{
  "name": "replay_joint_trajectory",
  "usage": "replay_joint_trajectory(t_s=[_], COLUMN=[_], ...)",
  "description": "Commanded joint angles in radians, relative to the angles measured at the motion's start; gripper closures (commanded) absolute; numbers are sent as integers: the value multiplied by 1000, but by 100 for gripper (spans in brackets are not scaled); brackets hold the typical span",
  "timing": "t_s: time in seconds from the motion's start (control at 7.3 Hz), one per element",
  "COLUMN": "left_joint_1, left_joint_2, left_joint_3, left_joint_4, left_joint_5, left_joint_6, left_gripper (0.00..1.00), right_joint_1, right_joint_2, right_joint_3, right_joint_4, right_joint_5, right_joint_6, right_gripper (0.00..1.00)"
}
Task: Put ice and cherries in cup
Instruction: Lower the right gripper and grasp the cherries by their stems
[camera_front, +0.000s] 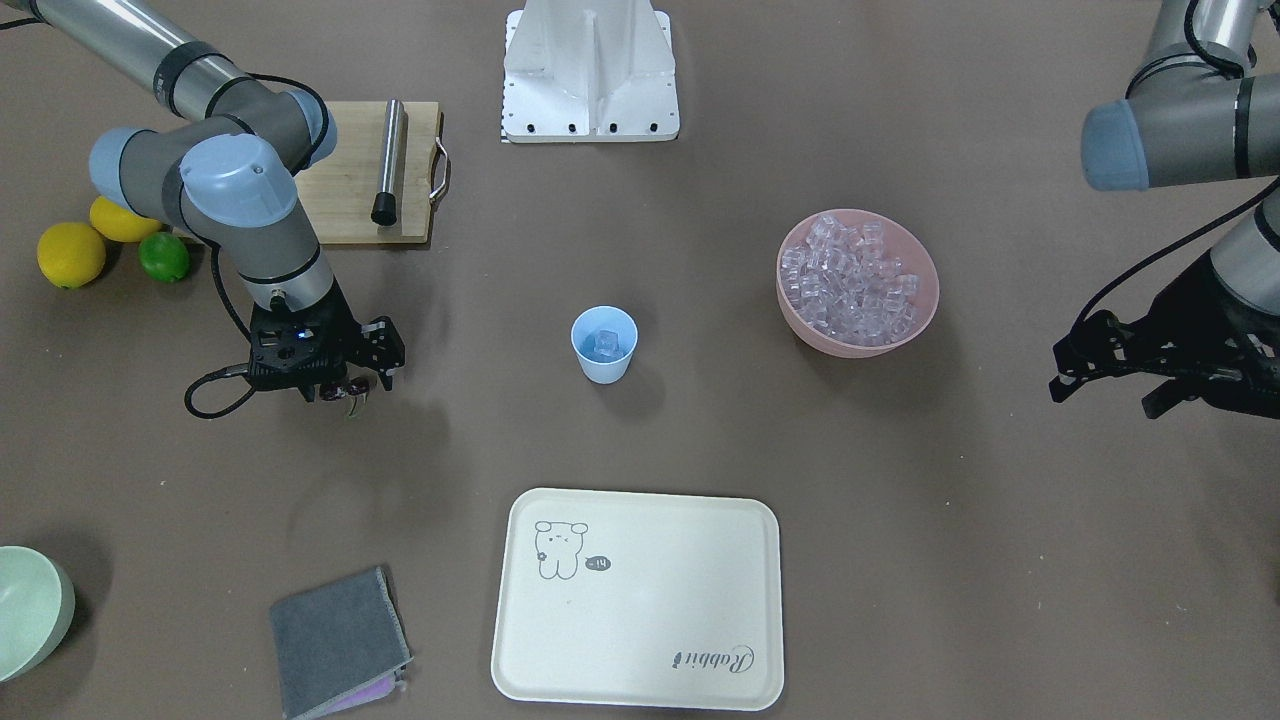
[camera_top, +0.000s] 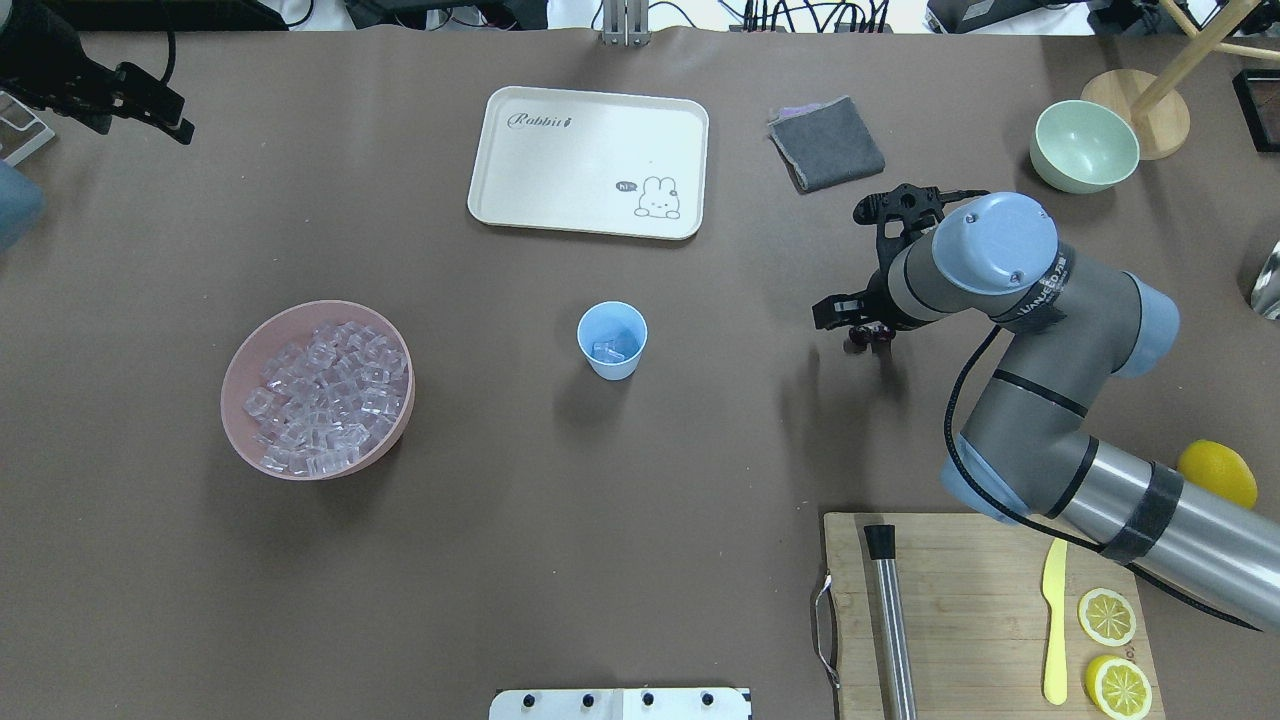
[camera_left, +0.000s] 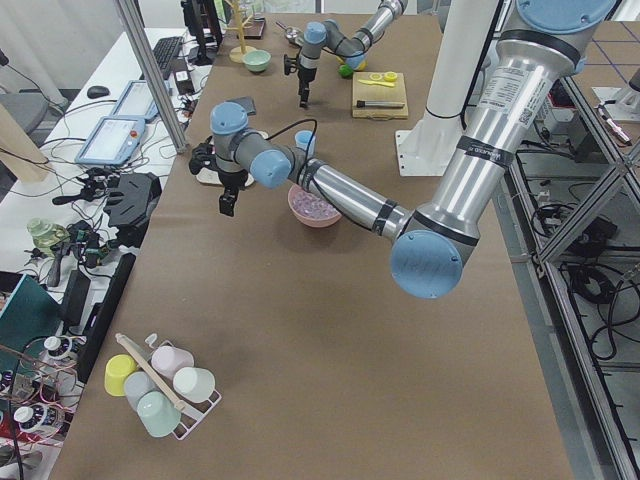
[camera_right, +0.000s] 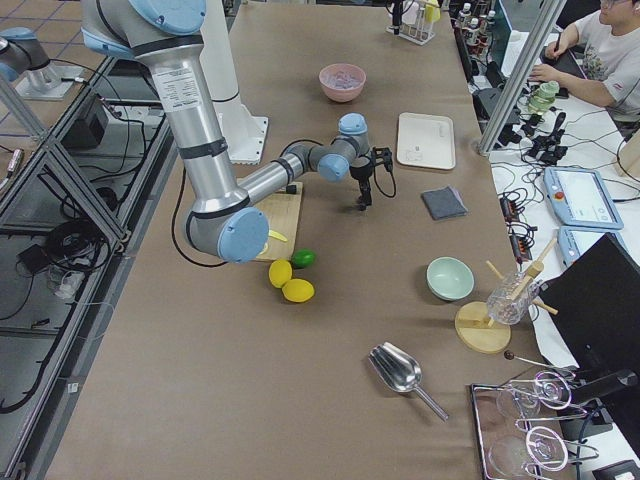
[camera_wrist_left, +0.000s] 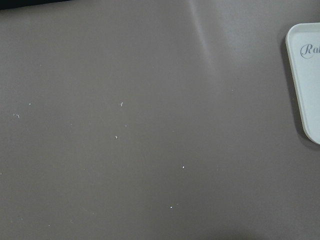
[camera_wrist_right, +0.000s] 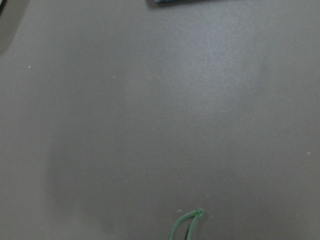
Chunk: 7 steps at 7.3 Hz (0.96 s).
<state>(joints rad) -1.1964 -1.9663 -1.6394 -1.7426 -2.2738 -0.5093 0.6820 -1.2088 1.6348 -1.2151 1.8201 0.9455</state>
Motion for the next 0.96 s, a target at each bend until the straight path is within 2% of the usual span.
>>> replay_joint_trajectory(t_s=[0.0, 0.41, 0.55, 0.82], left_joint_1=[0, 0, 0, 0], left_joint_2=[1, 4, 6, 7], left_joint_3=[0, -5, -7, -13], left_joint_4=[0, -2, -2, -2], left_joint_5=[-3, 0, 0, 0], left_joint_6=[0, -2, -2, -8], left_gripper=[2, 2, 2, 2], right_joint_1=[1, 1, 1, -2], right_joint_2=[-1, 0, -3, -6], right_joint_3=[-6, -29, -30, -33], right_joint_4=[-3, -1, -1, -1], right_joint_5=[4, 8, 8, 8], right_joint_6=[-37, -39, -40, -39], right_gripper=[6, 6, 13, 36])
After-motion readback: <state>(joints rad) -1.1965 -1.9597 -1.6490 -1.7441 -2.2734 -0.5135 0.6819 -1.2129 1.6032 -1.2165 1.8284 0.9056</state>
